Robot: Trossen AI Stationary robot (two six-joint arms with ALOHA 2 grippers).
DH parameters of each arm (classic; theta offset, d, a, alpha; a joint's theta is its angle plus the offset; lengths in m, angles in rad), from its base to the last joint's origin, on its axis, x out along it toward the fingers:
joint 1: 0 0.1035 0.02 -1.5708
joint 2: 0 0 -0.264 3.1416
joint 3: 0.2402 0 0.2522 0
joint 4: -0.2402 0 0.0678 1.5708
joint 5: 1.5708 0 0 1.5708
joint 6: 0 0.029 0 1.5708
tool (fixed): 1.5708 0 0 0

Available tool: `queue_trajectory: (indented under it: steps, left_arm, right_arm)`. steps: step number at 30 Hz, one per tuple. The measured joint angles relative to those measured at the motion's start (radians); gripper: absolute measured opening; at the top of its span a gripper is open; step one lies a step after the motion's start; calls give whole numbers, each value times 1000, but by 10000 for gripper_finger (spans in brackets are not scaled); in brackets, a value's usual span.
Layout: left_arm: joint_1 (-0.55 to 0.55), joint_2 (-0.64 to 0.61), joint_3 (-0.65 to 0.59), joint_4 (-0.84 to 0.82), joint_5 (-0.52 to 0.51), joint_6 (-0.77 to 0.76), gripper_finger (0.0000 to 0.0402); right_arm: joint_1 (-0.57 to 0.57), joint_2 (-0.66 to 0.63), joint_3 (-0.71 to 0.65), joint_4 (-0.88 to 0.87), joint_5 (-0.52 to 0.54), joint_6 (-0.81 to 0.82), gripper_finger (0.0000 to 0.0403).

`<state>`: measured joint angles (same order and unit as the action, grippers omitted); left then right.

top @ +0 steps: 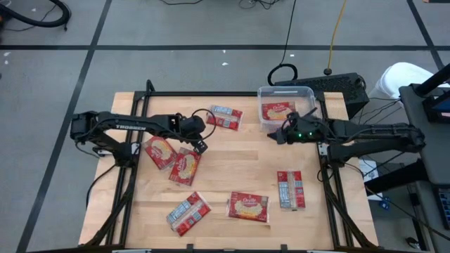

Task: Sort popcorn bags into baskets
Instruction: Put the popcorn bag into the transparent container

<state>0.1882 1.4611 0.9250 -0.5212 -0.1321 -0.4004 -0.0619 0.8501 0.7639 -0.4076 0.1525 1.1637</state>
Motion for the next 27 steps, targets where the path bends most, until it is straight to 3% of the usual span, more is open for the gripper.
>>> queue_trajectory:
  steps: [9, 19, 27]
  left_arm:
    - [-28, 10, 1, 3, 12, 30, 21]
    - [-28, 10, 1, 1, 32, -83, 21]
    - [-83, 10, 1, 34, 83, -314, 21]
  right_arm:
    - [180, 2, 0, -109, -28, 161, 89]
    - [319, 2, 0, -477, -203, 391, 89]
    - [346, 2, 0, -600, -306, 304, 89]
